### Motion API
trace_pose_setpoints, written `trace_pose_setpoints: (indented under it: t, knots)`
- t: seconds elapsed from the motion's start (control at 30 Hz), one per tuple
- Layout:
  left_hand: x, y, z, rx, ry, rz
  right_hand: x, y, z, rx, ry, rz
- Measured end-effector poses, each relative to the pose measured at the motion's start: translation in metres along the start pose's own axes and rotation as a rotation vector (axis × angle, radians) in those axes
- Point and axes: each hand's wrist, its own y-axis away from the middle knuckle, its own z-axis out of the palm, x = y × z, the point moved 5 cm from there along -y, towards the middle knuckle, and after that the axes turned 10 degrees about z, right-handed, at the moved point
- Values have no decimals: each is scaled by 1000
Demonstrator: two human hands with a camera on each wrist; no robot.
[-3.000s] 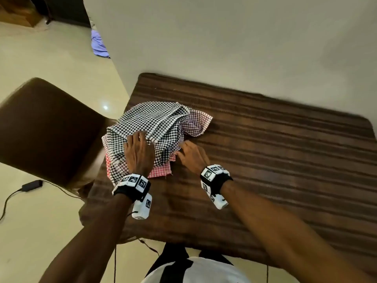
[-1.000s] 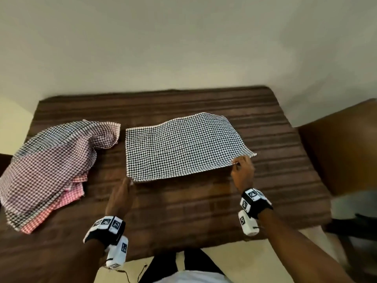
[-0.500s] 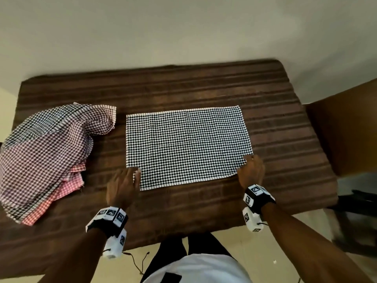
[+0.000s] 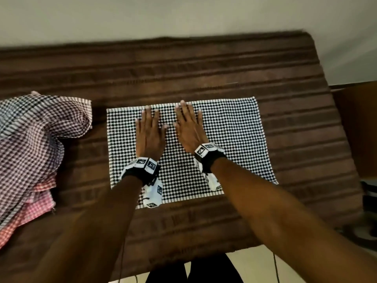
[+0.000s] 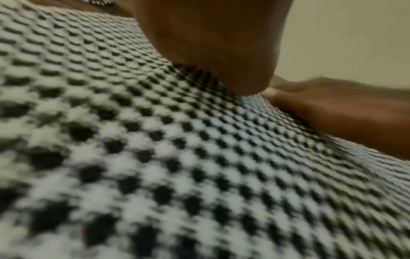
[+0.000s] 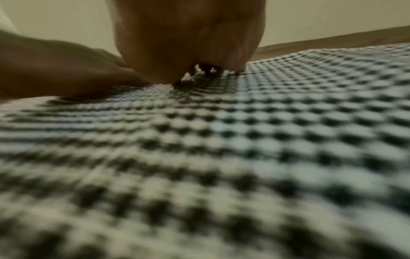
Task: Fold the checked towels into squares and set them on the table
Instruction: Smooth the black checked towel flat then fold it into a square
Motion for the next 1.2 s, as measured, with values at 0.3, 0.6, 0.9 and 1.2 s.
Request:
trace_pose_setpoints:
  t: [0.3,0.6,0.9,1.2]
  knots:
    - [-71,30,-35,28,-127,-160,209,18,-39,221,-161,557]
    - [42,75,-12,80,-189,-232,13,92,17,109,-161,108]
    - [-12,151,-13,67,-158,-380,195,148,6,265,-137,572]
    - [-30,202,-43,118,-181,-348,236,207,-19,353,-55,722]
